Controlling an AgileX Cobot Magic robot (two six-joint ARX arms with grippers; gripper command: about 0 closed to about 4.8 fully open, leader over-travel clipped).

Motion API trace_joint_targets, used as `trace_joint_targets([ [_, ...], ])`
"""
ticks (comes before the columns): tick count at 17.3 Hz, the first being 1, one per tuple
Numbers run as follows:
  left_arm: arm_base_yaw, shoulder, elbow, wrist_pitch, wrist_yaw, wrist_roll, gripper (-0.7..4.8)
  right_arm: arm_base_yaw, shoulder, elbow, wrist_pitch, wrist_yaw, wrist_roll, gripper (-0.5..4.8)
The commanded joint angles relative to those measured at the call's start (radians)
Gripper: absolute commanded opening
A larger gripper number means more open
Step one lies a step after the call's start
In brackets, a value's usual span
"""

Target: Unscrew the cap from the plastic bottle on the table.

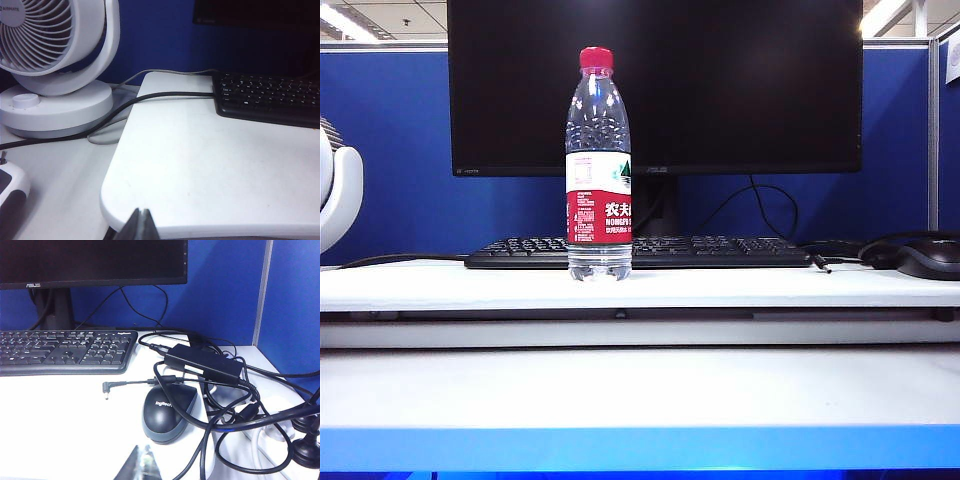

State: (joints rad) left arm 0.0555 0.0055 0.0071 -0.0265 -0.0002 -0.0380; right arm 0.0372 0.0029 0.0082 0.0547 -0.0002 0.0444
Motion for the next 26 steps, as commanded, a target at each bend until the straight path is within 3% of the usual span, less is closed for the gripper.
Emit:
trace_joint_targets([
  [1, 0.0, -0.002, 0.0, 0.006, 0.004, 0.0, -0.03, 0.001, -0.001, -0.008, 0.018, -0.005, 0.008, -0.05],
  [4, 0.0, -0.002, 0.0, 0.002, 0.004, -0.005, -0.03, 0.001, -0.001, -0.008, -0.012, -0.007, 0.009, -0.05],
  [6, 0.0, -0.002, 0.0, 0.002, 0.022, -0.185, -0.03, 0.001, -0.001, -0.008, -0.015, -0.058, 0.079, -0.04],
  [7, 0.0, -0.002, 0.0, 0.007, 0.081, -0.456, -0.03, 0.001, -0.001, -0.008, 0.009, -0.145, 0.223, -0.04],
  [8, -0.002, -0.002, 0.0, 0.052, 0.175, -0.663, -0.03, 0.001, -0.001, -0.008, 0.059, -0.211, 0.301, -0.04],
  [9, -0.004, -0.002, 0.001, 0.202, 0.319, -0.945, -0.03, 0.001, -0.001, -0.007, 0.199, -0.33, 0.393, -0.04],
  [10, -0.014, -0.002, 0.001, 0.343, 0.338, -1.122, -0.03, 0.001, -0.001, -0.005, 0.317, -0.384, 0.466, -0.04],
  [11, -0.037, -0.002, 0.001, 0.556, 0.291, -1.317, -0.03, 0.001, -0.001, -0.003, 0.484, -0.387, 0.585, -0.04],
  [12, -0.058, -0.002, 0.006, 0.707, 0.238, -1.395, -0.03, 0.001, -0.001, 0.002, 0.561, -0.376, 0.642, -0.03],
  [13, -0.086, -0.002, 0.044, 0.819, 0.184, -1.4, -0.04, 0.001, -0.001, 0.034, 0.604, -0.356, 0.678, -0.02],
  [15, -0.113, 0.009, 0.219, 0.715, 0.207, -1.292, -0.04, 0.001, 0.006, 0.169, 0.575, -0.321, 0.722, -0.02],
  [16, -0.113, 0.03, 0.31, 0.664, 0.253, -1.192, -0.05, 0.0, 0.021, 0.239, 0.564, -0.306, 0.718, -0.01],
  [17, -0.111, 0.061, 0.393, 0.621, 0.3, -1.084, -0.05, -0.002, 0.04, 0.298, 0.561, -0.298, 0.703, -0.01],
  [19, -0.108, 0.219, 0.668, 0.33, 0.447, -0.698, -0.05, -0.001, 0.162, 0.495, 0.482, -0.31, 0.605, 0.0],
  [21, -0.109, 0.408, 0.826, 0.117, 0.56, -0.438, -0.05, -0.001, 0.349, 0.676, 0.321, -0.436, 0.524, 0.0],
  [22, -0.109, 0.51, 0.848, 0.09, 0.643, -0.355, -0.05, 0.001, 0.481, 0.763, 0.29, -0.551, 0.523, -0.01],
  [26, -0.114, 0.764, 0.845, 0.085, 0.78, -0.144, -0.04, 0.034, 0.832, 1.004, 0.298, -0.855, 0.561, -0.01],
])
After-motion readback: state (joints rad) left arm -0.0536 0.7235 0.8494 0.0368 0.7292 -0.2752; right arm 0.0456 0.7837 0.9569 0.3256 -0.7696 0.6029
